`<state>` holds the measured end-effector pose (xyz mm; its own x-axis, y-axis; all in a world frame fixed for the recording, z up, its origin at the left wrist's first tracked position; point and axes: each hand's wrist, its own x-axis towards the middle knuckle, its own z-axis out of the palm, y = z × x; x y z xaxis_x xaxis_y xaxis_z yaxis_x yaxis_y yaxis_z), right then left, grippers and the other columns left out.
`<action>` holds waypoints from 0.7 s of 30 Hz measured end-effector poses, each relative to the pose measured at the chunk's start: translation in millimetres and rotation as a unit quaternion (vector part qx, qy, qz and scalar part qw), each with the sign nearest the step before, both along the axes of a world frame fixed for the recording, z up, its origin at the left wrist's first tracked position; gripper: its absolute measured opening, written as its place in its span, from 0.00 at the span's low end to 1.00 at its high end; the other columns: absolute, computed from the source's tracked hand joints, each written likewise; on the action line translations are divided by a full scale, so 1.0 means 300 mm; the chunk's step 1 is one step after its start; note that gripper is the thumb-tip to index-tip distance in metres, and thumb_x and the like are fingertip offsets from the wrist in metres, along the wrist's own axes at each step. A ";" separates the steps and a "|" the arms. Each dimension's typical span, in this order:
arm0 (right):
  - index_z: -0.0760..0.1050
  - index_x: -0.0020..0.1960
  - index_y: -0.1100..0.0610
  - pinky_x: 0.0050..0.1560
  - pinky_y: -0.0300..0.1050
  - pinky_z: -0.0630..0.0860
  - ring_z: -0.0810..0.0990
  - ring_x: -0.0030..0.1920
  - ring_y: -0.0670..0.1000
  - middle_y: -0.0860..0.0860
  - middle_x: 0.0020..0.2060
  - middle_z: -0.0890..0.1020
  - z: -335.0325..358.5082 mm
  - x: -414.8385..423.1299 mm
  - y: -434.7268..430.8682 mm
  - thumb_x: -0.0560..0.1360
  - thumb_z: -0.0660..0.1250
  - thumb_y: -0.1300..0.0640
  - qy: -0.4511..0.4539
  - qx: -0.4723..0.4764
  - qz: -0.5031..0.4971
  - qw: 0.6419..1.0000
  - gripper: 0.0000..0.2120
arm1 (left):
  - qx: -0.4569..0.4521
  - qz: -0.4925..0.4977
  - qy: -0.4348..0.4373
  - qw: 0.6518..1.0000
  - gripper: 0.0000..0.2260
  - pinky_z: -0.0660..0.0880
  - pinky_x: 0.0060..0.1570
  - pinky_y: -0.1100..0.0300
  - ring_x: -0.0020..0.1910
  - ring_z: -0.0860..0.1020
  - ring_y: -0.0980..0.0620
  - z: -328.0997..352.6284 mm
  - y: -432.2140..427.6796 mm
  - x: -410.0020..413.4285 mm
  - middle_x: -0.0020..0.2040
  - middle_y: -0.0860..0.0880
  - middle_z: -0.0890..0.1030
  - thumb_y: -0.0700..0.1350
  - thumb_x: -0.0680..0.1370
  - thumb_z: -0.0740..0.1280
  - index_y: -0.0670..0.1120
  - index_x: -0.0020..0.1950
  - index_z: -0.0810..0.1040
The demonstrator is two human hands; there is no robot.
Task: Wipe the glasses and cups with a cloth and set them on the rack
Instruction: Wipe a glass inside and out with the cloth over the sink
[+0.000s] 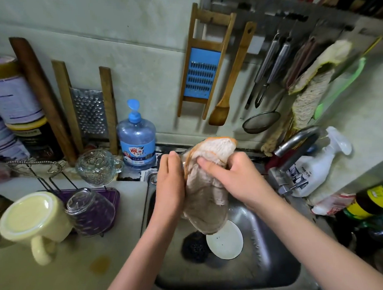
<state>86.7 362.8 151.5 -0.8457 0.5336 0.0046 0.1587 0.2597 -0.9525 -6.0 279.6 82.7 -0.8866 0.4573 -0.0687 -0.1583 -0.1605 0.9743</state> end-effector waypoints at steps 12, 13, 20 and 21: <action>0.81 0.49 0.56 0.59 0.48 0.78 0.84 0.51 0.49 0.50 0.46 0.86 0.005 0.005 -0.040 0.73 0.67 0.43 -0.014 -0.167 -0.022 0.986 0.16 | 0.014 0.094 0.265 0.960 0.08 0.69 0.40 0.65 0.36 0.73 0.61 -0.011 -0.058 0.093 0.37 0.63 0.75 0.55 0.79 0.53 0.57 0.51 0.71; 0.81 0.48 0.55 0.59 0.49 0.78 0.84 0.51 0.48 0.49 0.45 0.86 -0.006 0.011 -0.040 0.74 0.67 0.43 -0.021 -0.139 -0.015 0.990 0.16 | 0.019 0.084 0.242 0.967 0.09 0.69 0.41 0.66 0.37 0.73 0.61 -0.009 -0.057 0.085 0.38 0.62 0.76 0.55 0.80 0.53 0.55 0.51 0.72; 0.78 0.51 0.50 0.52 0.34 0.76 0.82 0.49 0.39 0.40 0.44 0.85 -0.057 0.078 -0.041 0.74 0.70 0.61 -0.009 -0.012 0.151 0.988 0.08 | 0.035 -0.030 0.139 0.989 0.12 0.72 0.47 0.63 0.42 0.75 0.58 0.034 -0.064 0.026 0.40 0.58 0.78 0.50 0.78 0.55 0.47 0.46 0.75; 0.78 0.51 0.47 0.55 0.33 0.74 0.80 0.50 0.37 0.38 0.45 0.84 -0.071 0.086 -0.042 0.74 0.71 0.61 -0.023 0.047 0.160 0.986 0.10 | 0.038 -0.044 0.131 0.990 0.12 0.72 0.45 0.63 0.41 0.75 0.58 0.038 -0.069 0.024 0.39 0.57 0.78 0.51 0.78 0.55 0.46 0.45 0.75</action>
<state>112.6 350.2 130.3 -0.9710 0.2392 -0.0011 0.0973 0.3910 -0.9152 1.2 258.9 94.1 -0.8257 0.5292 0.1956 0.0812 -0.2315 0.9694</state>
